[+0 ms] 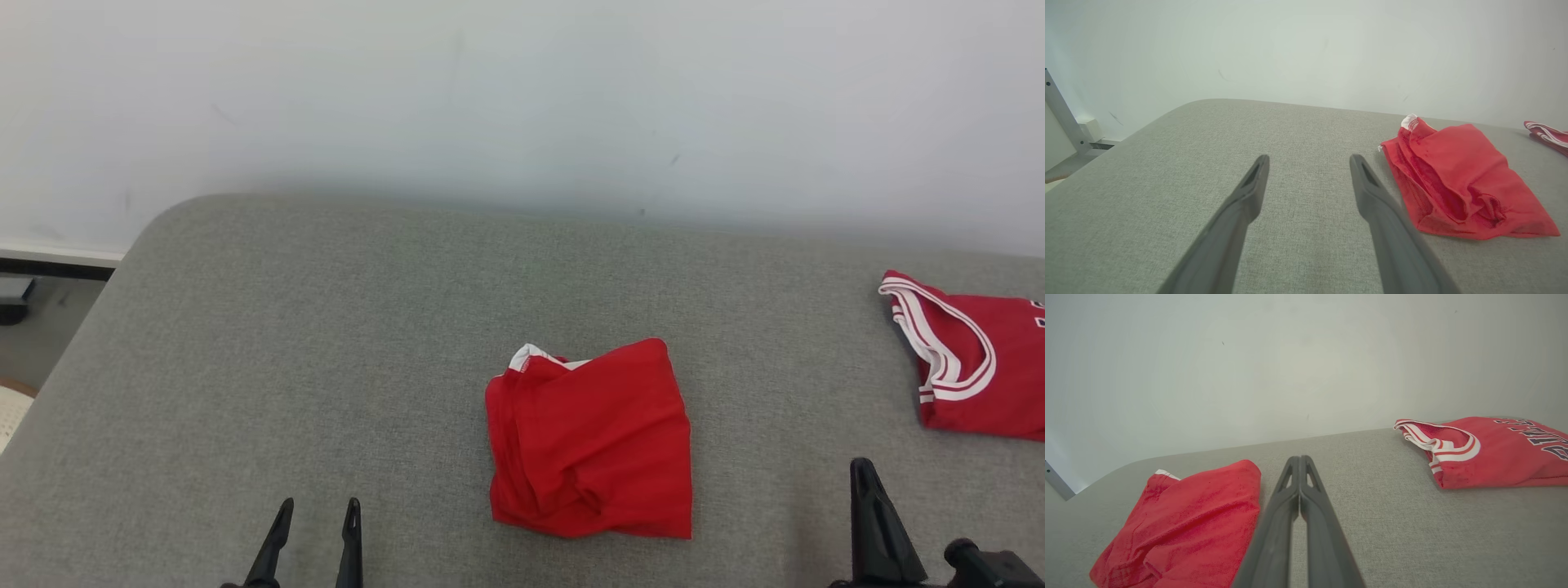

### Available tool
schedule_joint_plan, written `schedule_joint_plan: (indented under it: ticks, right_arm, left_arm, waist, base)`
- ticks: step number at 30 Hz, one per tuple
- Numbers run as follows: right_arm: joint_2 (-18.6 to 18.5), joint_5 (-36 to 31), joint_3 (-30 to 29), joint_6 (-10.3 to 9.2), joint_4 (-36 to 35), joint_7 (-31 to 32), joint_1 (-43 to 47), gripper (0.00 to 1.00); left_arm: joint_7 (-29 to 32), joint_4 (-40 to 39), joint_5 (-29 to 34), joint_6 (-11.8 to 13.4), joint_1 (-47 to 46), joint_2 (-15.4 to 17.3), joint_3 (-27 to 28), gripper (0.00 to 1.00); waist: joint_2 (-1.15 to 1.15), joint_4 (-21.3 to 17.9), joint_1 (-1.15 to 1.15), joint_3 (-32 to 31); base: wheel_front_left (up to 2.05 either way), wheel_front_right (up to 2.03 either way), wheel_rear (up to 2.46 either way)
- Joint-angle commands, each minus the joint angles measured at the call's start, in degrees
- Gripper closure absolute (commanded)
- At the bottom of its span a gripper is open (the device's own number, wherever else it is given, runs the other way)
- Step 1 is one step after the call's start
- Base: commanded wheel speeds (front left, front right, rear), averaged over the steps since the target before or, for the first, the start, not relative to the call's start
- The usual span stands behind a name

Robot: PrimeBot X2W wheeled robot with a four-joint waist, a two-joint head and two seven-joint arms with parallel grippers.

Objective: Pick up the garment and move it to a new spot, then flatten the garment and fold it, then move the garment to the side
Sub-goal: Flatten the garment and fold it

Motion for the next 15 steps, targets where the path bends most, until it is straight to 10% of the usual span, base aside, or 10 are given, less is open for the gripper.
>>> schedule_joint_plan:
  ticks: [1,13,15]
  right_arm:
    - [-0.01,0.51,-0.98,-0.12,-0.13,0.03,1.56,1.0]
    - [0.0,2.27,-2.39,-0.12,1.16,0.03,5.97,0.96]
    - [0.01,2.2,-1.9,-0.12,1.7,0.03,6.25,0.01]
  left_arm:
    - [-0.18,-0.3,0.9,-0.28,1.17,0.05,0.49,0.0]
    - [-0.18,-1.17,2.25,-0.43,2.65,0.05,2.19,0.0]
    - [-0.18,-1.49,3.22,-0.39,2.93,0.04,2.13,0.0]
  waist:
    - [0.0,-1.53,0.0,-0.55]
    - [0.0,-2.93,0.0,-0.98]
    - [0.0,-2.93,0.0,-1.09]
  base:
    - [0.0,0.0,0.0]
    - [0.0,0.0,0.0]
    - [0.0,0.0,0.0]
